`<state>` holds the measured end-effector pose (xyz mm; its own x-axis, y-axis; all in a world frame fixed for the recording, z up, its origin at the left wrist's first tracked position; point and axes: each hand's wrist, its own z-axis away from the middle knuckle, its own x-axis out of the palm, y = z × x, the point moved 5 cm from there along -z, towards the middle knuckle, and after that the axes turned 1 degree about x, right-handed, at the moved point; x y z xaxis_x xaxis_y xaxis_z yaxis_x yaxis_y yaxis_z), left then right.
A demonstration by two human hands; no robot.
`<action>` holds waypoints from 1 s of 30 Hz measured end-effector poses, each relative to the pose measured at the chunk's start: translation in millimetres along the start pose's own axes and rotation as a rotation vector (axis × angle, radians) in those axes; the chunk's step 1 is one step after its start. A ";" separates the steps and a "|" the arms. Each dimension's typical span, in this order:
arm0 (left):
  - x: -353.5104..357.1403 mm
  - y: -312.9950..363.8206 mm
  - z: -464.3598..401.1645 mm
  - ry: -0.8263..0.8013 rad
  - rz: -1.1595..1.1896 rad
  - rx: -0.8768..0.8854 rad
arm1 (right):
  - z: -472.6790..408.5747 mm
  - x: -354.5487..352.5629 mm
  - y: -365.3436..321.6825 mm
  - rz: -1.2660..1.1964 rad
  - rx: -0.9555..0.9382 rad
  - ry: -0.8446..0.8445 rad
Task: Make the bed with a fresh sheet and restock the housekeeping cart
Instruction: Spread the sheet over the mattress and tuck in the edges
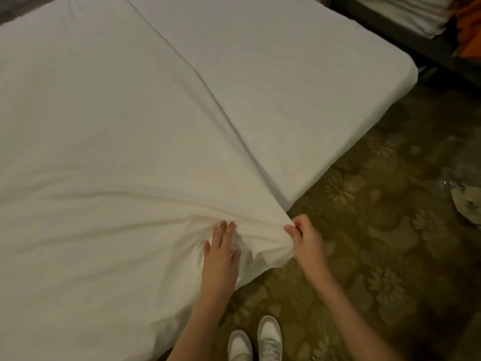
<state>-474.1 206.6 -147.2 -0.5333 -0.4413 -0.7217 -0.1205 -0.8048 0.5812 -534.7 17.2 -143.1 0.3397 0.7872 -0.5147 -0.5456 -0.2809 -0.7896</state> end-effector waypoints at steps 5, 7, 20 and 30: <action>-4.1 -3.2 3.2 0.145 -0.008 0.026 | 7.0 37.1 4.9 -0.246 0.072 -0.246; -14.0 -0.2 7.4 0.272 0.011 0.022 | 26.0 56.9 23.3 -0.147 0.049 -0.327; 5.9 20.0 -17.7 0.223 0.248 -0.116 | 0.5 37.2 70.7 -0.115 -0.004 -0.072; -17.8 29.0 24.5 0.565 0.484 -0.218 | -34.3 -16.4 71.3 -0.141 -0.031 -0.066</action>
<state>-488.6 200.8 -108.2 0.0305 -0.8522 -0.5223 0.2163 -0.5045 0.8359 -553.0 -34.5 -202.4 0.3601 0.8540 -0.3755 -0.4717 -0.1806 -0.8631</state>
